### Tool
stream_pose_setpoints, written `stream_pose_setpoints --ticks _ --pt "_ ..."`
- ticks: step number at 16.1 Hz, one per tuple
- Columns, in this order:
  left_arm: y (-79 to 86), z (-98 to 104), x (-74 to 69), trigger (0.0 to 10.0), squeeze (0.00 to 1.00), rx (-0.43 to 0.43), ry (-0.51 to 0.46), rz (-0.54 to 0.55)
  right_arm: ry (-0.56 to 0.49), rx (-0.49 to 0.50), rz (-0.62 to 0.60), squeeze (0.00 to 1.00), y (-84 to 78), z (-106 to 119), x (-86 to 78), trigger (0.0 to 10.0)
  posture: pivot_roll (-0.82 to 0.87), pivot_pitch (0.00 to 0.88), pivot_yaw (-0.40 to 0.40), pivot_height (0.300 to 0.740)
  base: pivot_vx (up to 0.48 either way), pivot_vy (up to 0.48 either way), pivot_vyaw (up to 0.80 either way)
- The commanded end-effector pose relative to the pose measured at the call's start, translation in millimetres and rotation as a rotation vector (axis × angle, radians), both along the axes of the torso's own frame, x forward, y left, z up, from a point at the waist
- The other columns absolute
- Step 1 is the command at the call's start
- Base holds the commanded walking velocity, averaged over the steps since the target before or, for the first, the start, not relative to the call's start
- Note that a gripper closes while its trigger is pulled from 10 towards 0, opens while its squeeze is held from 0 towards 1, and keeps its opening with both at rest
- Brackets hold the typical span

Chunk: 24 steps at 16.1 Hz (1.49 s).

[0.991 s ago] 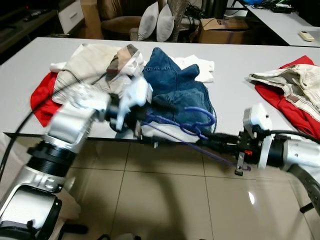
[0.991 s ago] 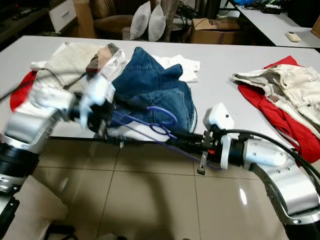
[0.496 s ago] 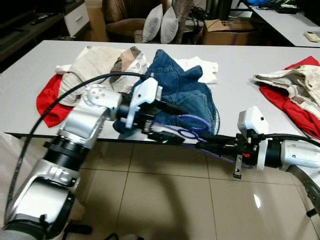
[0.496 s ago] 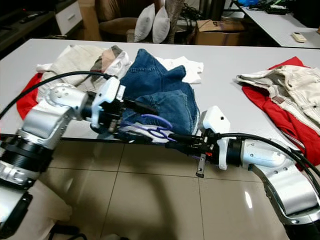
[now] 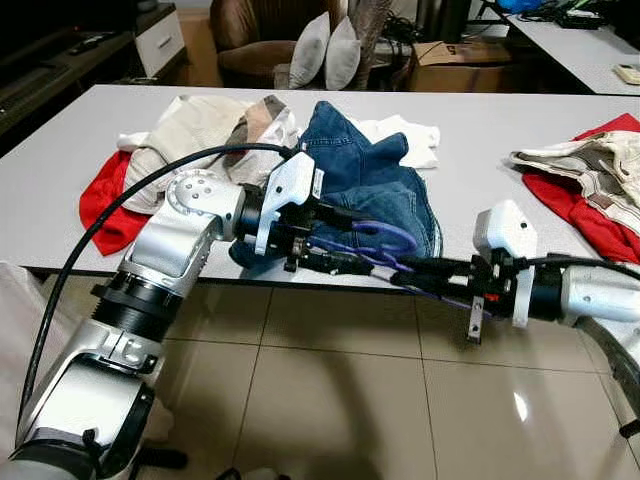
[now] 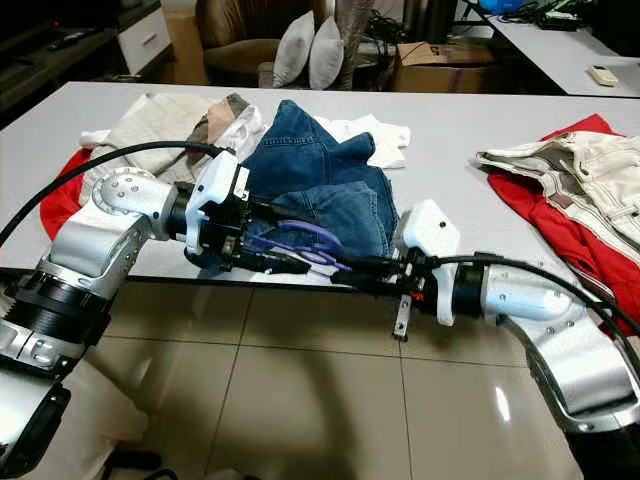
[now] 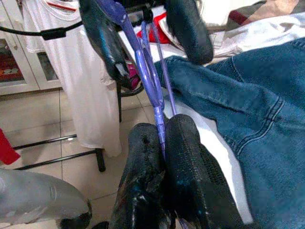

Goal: Hang hanger

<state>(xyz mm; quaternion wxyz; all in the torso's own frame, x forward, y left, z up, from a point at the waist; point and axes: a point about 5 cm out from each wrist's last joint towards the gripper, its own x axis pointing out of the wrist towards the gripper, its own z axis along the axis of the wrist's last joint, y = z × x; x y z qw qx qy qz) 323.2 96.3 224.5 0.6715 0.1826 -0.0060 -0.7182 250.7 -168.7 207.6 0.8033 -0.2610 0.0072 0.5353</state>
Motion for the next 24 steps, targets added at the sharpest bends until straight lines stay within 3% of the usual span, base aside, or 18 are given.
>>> stream_pose_setpoints --ticks 1,11,18,19,20,21,24 --pt "1.9 2.0 3.3 0.0 0.0 0.022 -0.029 0.026 -0.036 -0.005 0.016 0.0 1.1 6.0 0.6 10.0 -0.12 0.0 0.08 0.74 0.0 0.0 0.0" --pt "1.1 -2.4 8.5 0.0 0.0 0.074 -0.099 0.054 -0.067 -0.003 0.022 0.0 4.6 11.3 6.1 10.0 -0.12 0.0 0.078 0.74 0.0 0.0 0.0" --pt "0.1 -0.3 6.2 0.0 0.0 0.026 -0.086 0.029 -0.049 0.011 0.029 0.0 4.8 10.1 5.6 10.0 -0.12 0.0 0.079 0.74 0.0 0.0 0.0" --pt "-0.1 -0.6 5.2 0.0 0.0 0.018 -0.081 0.022 -0.042 0.014 0.031 0.32 4.8 9.3 4.9 10.0 -0.12 0.0 0.078 0.74 0.0 0.0 0.0" --pt "-0.1 -0.9 4.8 0.0 0.0 0.017 -0.079 0.02 -0.04 0.016 0.031 0.32 4.8 9.1 4.7 10.0 -0.12 0.0 0.078 0.74 0.0 0.0 0.0" --pt "0.4 -1.7 4.0 0.0 0.0 0.018 -0.077 0.017 -0.033 0.021 0.032 1.0 4.6 8.5 4.4 10.0 -0.12 0.0 0.076 0.74 0.0 0.0 0.0" --pt "8.3 -5.4 2.5 0.0 0.0 0.043 -0.053 0.018 -0.035 0.031 0.015 1.0 1.1 8.8 6.2 10.0 -0.11 0.0 0.074 0.74 0.0 0.0 0.0"
